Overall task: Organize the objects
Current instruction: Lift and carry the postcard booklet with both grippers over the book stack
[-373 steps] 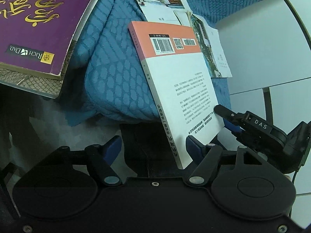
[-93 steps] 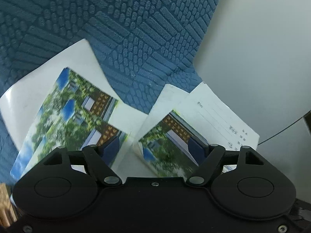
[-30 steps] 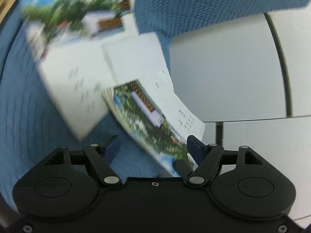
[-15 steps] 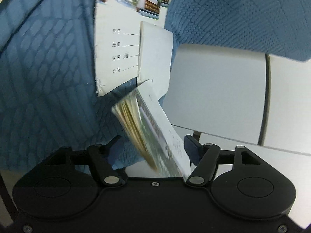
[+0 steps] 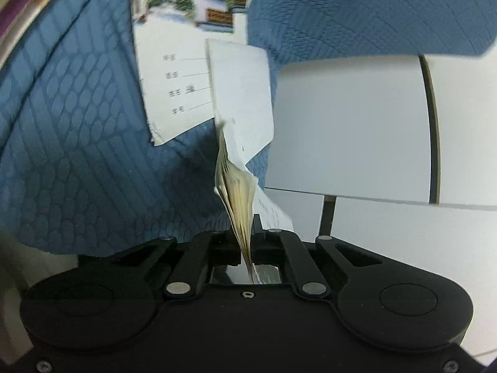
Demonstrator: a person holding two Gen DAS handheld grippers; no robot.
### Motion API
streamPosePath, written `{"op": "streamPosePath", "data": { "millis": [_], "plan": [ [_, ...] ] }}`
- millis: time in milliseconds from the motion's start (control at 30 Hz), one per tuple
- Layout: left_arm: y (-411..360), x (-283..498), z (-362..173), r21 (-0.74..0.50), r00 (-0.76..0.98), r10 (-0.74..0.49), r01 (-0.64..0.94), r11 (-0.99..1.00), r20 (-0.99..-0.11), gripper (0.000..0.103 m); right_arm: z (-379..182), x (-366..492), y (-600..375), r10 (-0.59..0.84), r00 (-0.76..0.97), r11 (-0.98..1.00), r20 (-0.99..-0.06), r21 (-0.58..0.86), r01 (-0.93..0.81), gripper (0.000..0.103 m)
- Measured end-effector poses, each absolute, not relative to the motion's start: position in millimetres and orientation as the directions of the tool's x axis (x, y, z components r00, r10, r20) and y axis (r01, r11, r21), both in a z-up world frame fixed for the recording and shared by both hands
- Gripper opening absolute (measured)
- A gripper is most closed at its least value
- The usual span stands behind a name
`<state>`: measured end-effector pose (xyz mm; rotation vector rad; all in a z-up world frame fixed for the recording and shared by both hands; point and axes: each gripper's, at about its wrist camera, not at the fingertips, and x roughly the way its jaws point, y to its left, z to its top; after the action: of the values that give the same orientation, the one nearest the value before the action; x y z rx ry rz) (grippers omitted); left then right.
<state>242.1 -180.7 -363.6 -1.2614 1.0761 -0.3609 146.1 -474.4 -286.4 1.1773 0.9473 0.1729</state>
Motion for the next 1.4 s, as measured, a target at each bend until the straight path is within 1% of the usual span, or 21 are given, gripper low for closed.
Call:
{"op": "streamPosePath", "data": {
  "millis": [133, 267, 367, 467, 933, 1233, 1400],
  "plan": [
    [-188, 231, -343, -0.871, 0.499, -0.713, -0.278, 0.406, -0.492, 0.004, -284, 144, -479, 0.500, 0.637, 0.482, -0.587, 0.799, 0.359, 0.009],
    [-189, 215, -328, -0.847, 0.500, -0.687, -0.256, 0.466, -0.528, 0.006, -285, 142, -482, 0.462, 0.647, 0.502, -0.607, 0.780, 0.374, 0.009],
    [-187, 205, -314, -0.831, 0.507, -0.667, -0.232, 0.506, -0.547, 0.006, -282, 143, -480, 0.458, 0.651, 0.508, -0.605, 0.780, 0.367, 0.009],
    [-181, 199, -302, -0.831, 0.520, -0.659, -0.218, 0.513, -0.543, 0.007, -272, 144, -475, 0.461, 0.659, 0.528, -0.595, 0.780, 0.334, 0.009],
    [-118, 170, -218, -0.832, 0.636, -0.586, -0.168, 0.529, -0.502, 0.010, -205, 174, -429, 0.549, 0.659, 0.582, -0.514, 0.801, 0.141, 0.009],
    [-68, 160, -170, -0.786, 0.678, -0.512, -0.160, 0.597, -0.527, 0.010, -170, 198, -378, 0.620, 0.627, 0.600, -0.473, 0.800, 0.011, 0.009],
    [-40, 158, -157, -0.775, 0.697, -0.486, -0.160, 0.612, -0.527, 0.010, -159, 207, -351, 0.648, 0.605, 0.600, -0.463, 0.799, -0.031, 0.009]
  ]
}}
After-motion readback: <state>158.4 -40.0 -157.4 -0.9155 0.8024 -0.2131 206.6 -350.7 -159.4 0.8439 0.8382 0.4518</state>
